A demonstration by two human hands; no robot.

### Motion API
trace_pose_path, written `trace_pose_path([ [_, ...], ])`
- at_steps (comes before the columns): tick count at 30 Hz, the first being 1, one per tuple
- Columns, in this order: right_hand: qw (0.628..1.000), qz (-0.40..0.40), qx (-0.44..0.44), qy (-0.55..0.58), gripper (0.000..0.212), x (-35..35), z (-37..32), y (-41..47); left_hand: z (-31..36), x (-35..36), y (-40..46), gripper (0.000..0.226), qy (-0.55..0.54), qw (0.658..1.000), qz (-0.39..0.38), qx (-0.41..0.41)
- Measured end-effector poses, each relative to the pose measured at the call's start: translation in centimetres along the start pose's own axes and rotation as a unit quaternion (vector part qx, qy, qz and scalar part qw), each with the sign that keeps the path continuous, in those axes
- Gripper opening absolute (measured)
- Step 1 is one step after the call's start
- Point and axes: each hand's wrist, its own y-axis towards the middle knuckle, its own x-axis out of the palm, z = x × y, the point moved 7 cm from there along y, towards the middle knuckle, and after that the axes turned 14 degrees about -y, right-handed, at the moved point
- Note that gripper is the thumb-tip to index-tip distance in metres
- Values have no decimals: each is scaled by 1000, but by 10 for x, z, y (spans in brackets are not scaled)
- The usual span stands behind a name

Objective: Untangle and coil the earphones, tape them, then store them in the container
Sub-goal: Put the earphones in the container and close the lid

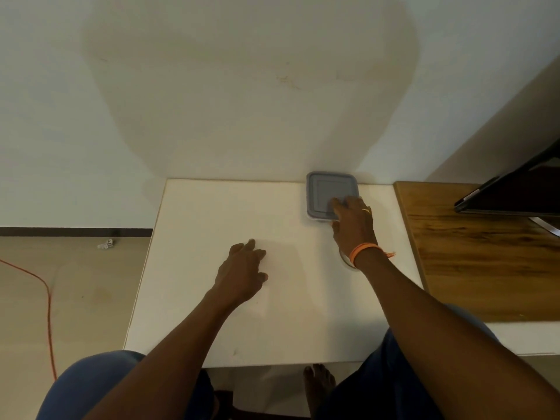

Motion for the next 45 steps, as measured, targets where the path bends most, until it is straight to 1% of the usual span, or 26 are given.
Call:
trace_pose_path([
  [2,993,40,80,72,57,-10,7,-14,0,0,-1,62,2,1000,5,2],
  [3,986,47,127,95,56,-11,12,-24,1,0,-1,62,3,1000,7,2],
  [5,977,15,196,83,52,-2,18,-44,3,1,-2,62,7,1000,8,2],
  [6,977,-11,202,61,48,7,17,-54,3,2,-2,62,9,1000,9,4],
  [8,985,-67,159,15,38,24,6,-70,3,4,-5,64,7,1000,9,6],
  [9,987,-80,136,7,34,29,-3,-77,3,6,-6,65,4,1000,9,5],
  [10,990,-81,115,6,33,31,-12,-85,3,7,-8,64,1,1000,10,5],
  [13,998,-54,35,9,40,30,-48,-102,8,9,-12,57,-21,999,32,19],
  [15,998,-44,-38,30,43,30,-75,-112,16,10,-15,58,-18,997,40,62],
  [17,991,-59,-92,78,44,33,-94,-120,26,18,-18,67,12,990,19,138],
  [19,983,-94,-89,128,35,36,-95,-120,34,30,-21,72,50,981,-2,188],
  [20,984,-91,-90,122,30,35,-93,-118,36,34,-21,71,69,978,-5,196],
  [22,992,-28,-73,100,24,30,-76,-110,38,35,-21,60,88,976,1,197],
  [23,995,8,-34,91,26,27,-60,-104,38,35,-21,53,92,975,5,201],
  [24,997,28,22,67,33,25,-40,-99,38,34,-21,47,97,974,11,206],
  [25,996,16,81,30,45,27,-18,-95,37,34,-20,44,103,972,14,212],
  [27,978,-78,191,-17,66,37,21,-94,35,35,-19,42,126,967,19,218],
  [28,966,-121,226,-18,71,43,33,-97,33,37,-18,42,138,966,25,215],
  [29,959,-149,242,-17,74,47,37,-101,29,38,-17,42,152,965,35,209],
  [31,959,-162,233,-19,78,51,32,-109,32,39,-15,41,172,962,59,202],
  [34,962,-177,207,-22,79,55,17,-118,44,44,-11,34,186,963,63,184],
  [36,960,-199,197,-12,79,54,12,-121,52,50,-10,37,198,962,59,178],
  [38,956,-222,194,9,81,51,11,-121,64,56,-8,47,208,958,60,186],
  [39,953,-232,193,20,81,50,12,-120,70,59,-7,46,205,959,64,187],
  [42,945,-259,196,34,78,45,24,-119,83,68,0,25,177,970,47,162],
  [45,936,-274,219,32,79,48,43,-122,97,73,11,18,171,969,56,171],
])
